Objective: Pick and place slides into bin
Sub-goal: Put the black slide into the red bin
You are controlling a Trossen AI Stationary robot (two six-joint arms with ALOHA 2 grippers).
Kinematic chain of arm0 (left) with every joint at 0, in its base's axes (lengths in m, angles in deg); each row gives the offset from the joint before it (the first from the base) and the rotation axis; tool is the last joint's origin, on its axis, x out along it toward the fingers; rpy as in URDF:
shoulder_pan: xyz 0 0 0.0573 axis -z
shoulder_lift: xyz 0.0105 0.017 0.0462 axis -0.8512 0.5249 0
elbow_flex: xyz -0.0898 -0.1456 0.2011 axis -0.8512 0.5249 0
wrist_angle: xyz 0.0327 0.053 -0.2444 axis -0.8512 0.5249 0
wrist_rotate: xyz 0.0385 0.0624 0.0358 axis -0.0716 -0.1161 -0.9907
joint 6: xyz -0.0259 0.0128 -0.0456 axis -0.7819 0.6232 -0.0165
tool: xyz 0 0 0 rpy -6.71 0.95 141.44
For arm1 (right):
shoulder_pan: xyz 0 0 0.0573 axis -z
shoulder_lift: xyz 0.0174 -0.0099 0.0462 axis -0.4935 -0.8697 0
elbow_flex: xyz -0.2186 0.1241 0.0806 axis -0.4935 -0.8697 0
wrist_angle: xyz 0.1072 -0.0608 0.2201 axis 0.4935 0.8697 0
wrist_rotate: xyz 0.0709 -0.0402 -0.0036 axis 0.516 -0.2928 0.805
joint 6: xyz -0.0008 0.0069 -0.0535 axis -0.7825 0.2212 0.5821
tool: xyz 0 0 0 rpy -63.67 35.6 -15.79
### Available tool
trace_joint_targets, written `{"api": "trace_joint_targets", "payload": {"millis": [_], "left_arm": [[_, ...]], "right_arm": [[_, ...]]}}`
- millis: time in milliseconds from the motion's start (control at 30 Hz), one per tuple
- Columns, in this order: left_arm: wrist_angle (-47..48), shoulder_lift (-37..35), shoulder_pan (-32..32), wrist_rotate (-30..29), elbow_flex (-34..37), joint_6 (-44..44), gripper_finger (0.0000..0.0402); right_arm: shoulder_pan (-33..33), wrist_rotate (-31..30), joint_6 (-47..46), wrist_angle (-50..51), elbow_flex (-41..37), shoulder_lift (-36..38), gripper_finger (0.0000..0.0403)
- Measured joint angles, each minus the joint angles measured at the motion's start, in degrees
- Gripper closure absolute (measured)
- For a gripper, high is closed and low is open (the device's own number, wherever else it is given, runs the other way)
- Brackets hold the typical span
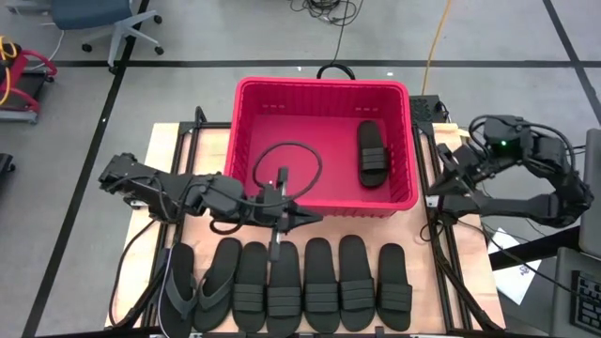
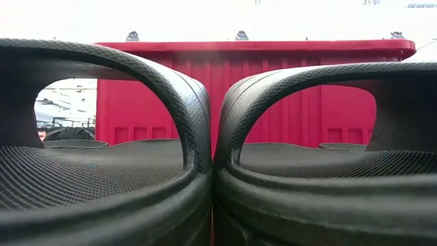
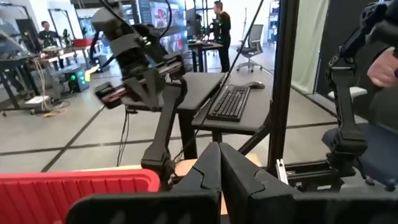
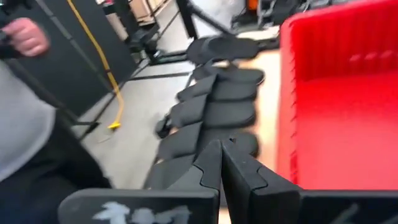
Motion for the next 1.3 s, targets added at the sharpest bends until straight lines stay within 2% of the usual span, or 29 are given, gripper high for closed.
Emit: {"api": "trace_joint_targets", "payload": {"millis": [200, 300, 367, 533, 633, 733, 833, 933, 1033, 1100, 1200, 1300], "left_arm": [[-0.3, 0.0, -0.4, -1.7, 0.0, -2.4, 0.0401], [-2.4, 0.0, -0.5, -3.1, 0.0, -2.4, 0.0401], [-4.7, 0.0, -0.7, -4.6, 0.0, -2.1, 0.0399], [-9.0, 0.0, -2.1, -8.1, 0.0, 0.2, 0.0401], [-11.9, 0.0, -2.9, -9.3, 0.0, 2.1, 0.0399], [-12.5, 0.0, -3.2, -9.6, 0.0, 3.3, 0.0401], [-11.5, -0.8, -2.6, -11.0, 0.1, 3.7, 0.0399], [-10.2, -2.3, -2.2, -12.0, 0.1, 4.8, 0.0401], [-7.2, -3.9, -2.2, -11.9, 0.0, 5.1, 0.0399], [-5.7, -5.3, -2.7, -11.8, 0.1, 4.7, 0.04], [-2.9, -7.9, -3.3, -11.6, 0.1, 4.6, 0.0399], [1.2, -9.9, -3.7, -11.4, 0.0, 3.4, 0.0397]], "right_arm": [[-3.2, -0.1, -0.2, 4.2, 0.0, 1.9, 0.0403], [-3.3, -4.0, 3.3, 3.0, 0.0, 0.9, 0.0403], [-3.3, -5.9, 5.9, -1.7, 0.0, -0.8, 0.0403], [-3.3, -5.4, 10.9, -16.1, 0.0, -8.8, 0.0403], [-3.3, 0.4, 15.6, -20.4, -0.1, -13.8, 0.0403], [-3.8, 1.3, 17.5, -19.9, -3.8, -15.0, 0.0403], [-5.2, 0.1, 16.6, -20.6, -11.1, -9.7, 0.0403], [-9.0, -5.6, 8.1, -30.2, -21.0, -0.2, 0.0403], [-16.0, -15.4, -4.2, -45.6, -30.1, 8.8, 0.0403], [-21.5, -22.9, -9.5, -52.5, -34.2, 12.5, 0.0403], [-30.1, -31.2, -12.3, -52.4, -37.6, 13.2, 0.0403], [-38.4, -36.8, -12.4, -53.5, -38.0, 8.7, 0.0403]]}}
